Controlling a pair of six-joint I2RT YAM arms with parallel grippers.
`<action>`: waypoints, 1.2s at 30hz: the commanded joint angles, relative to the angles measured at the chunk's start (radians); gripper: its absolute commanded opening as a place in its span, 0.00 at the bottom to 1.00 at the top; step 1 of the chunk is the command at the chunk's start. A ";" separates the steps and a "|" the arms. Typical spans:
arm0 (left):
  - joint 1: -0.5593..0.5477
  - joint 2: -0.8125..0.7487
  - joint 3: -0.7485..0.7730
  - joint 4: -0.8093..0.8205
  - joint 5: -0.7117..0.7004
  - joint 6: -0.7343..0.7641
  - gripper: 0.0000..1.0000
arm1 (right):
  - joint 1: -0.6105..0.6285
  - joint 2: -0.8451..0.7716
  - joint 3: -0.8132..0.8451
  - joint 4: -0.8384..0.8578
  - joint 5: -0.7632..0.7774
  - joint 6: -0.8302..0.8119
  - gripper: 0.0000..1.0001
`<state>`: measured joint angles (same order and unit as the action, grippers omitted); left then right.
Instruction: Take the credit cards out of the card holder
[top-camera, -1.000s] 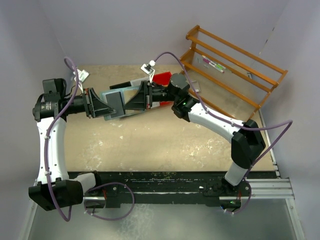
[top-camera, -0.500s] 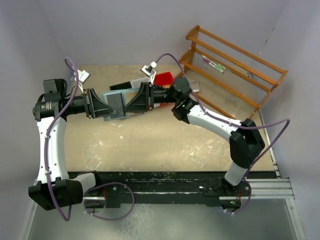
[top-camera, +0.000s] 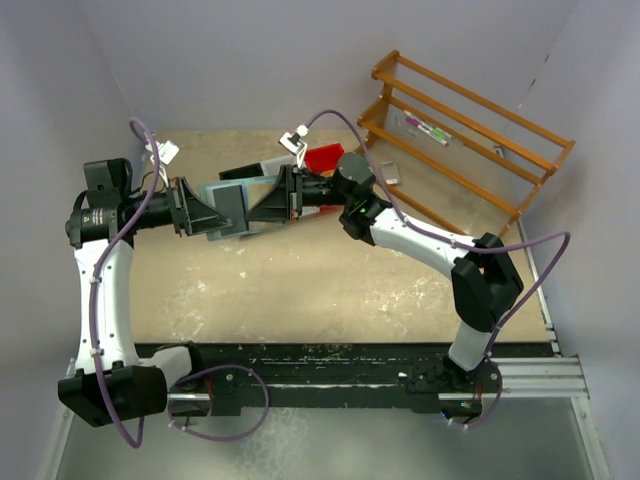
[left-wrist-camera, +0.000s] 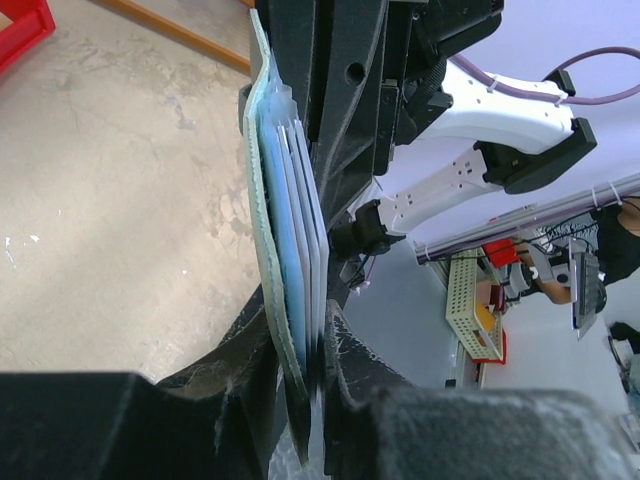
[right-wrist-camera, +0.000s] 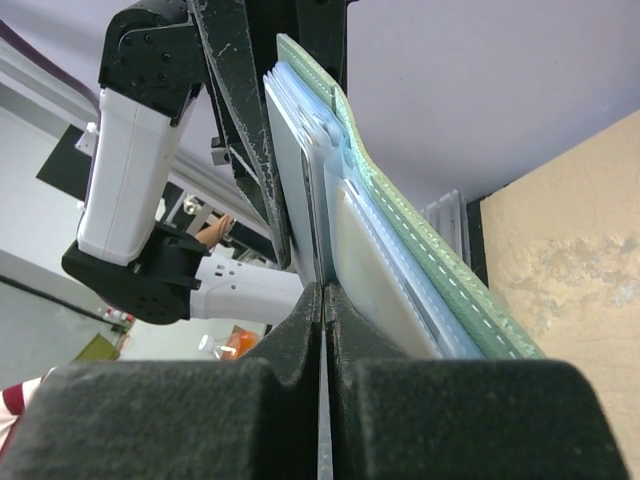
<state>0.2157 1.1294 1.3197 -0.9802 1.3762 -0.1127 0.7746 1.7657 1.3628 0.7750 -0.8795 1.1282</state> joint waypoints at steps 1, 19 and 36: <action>-0.020 -0.006 0.007 0.053 0.187 -0.025 0.23 | 0.030 -0.010 0.005 0.052 -0.007 -0.010 0.00; -0.019 0.001 0.022 0.060 0.192 -0.056 0.32 | -0.013 -0.089 -0.095 0.051 0.056 -0.037 0.00; -0.021 0.013 0.023 -0.035 0.106 0.048 0.19 | 0.018 -0.017 0.044 -0.054 0.092 -0.089 0.39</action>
<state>0.2131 1.1484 1.3167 -0.9585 1.3930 -0.0952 0.7673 1.7287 1.3304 0.6777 -0.8551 1.0554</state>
